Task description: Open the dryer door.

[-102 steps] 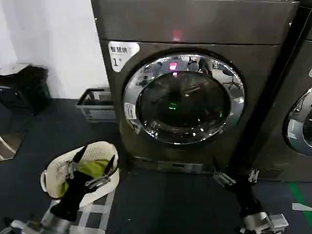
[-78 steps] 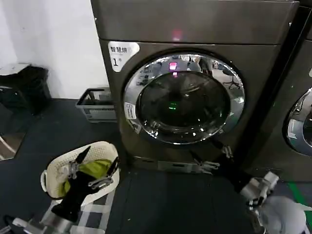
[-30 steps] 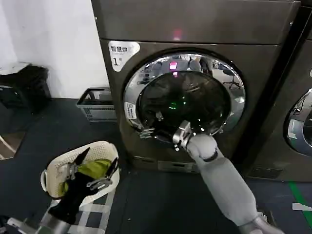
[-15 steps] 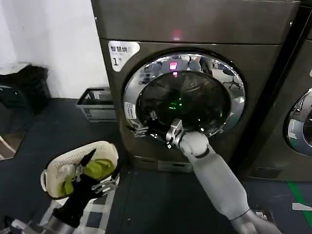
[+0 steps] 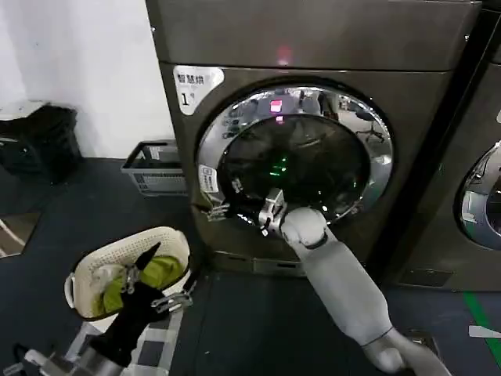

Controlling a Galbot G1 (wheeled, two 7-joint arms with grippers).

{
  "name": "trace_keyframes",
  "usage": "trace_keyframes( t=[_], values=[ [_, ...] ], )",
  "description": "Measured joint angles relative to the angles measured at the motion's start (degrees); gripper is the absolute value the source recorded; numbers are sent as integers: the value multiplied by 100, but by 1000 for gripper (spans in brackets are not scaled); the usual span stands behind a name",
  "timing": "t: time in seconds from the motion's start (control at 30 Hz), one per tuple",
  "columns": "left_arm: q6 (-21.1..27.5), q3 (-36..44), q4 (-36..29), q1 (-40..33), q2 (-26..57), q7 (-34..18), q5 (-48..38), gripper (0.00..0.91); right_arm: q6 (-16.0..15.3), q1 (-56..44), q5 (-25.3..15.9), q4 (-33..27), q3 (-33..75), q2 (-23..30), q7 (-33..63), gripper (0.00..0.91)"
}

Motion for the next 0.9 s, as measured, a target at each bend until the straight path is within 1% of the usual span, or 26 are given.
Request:
trace_keyframes(
  t=[0.1, 0.3, 0.4, 0.53, 0.63, 0.73, 0.83, 0.9],
  values=[
    [53, -61, 56, -62, 61, -6, -39, 907, -3, -84, 156, 128, 30, -108, -367, 907],
    [335, -274, 222, -251, 232, 5, -263, 907, -22, -288, 435, 453, 139, -346, -886, 907],
    [473, -392, 336, -386, 347, -170, -444, 907, 2, -426, 493, 636, 189, -512, -1062, 907],
    [486, -463, 501, -547, 570, -290, -555, 907, 47, -670, 608, 927, 298, -798, -1367, 907],
    [386, -481, 681, -733, 841, -380, -792, 907, 107, -860, 711, 1121, 378, -966, -1494, 907],
    [227, -429, 875, -974, 1121, -636, -1205, 907, 120, -1069, 855, 1287, 458, -1073, -1619, 907],
    [-74, -330, 1122, -1270, 1370, -733, -1517, 907, 190, -1305, 866, 1453, 532, -1133, -1772, 907],
    [-104, -260, 1324, -1464, 1529, -801, -1709, 907, 255, -1492, 849, 1564, 594, -1158, -1957, 907]
  ],
)
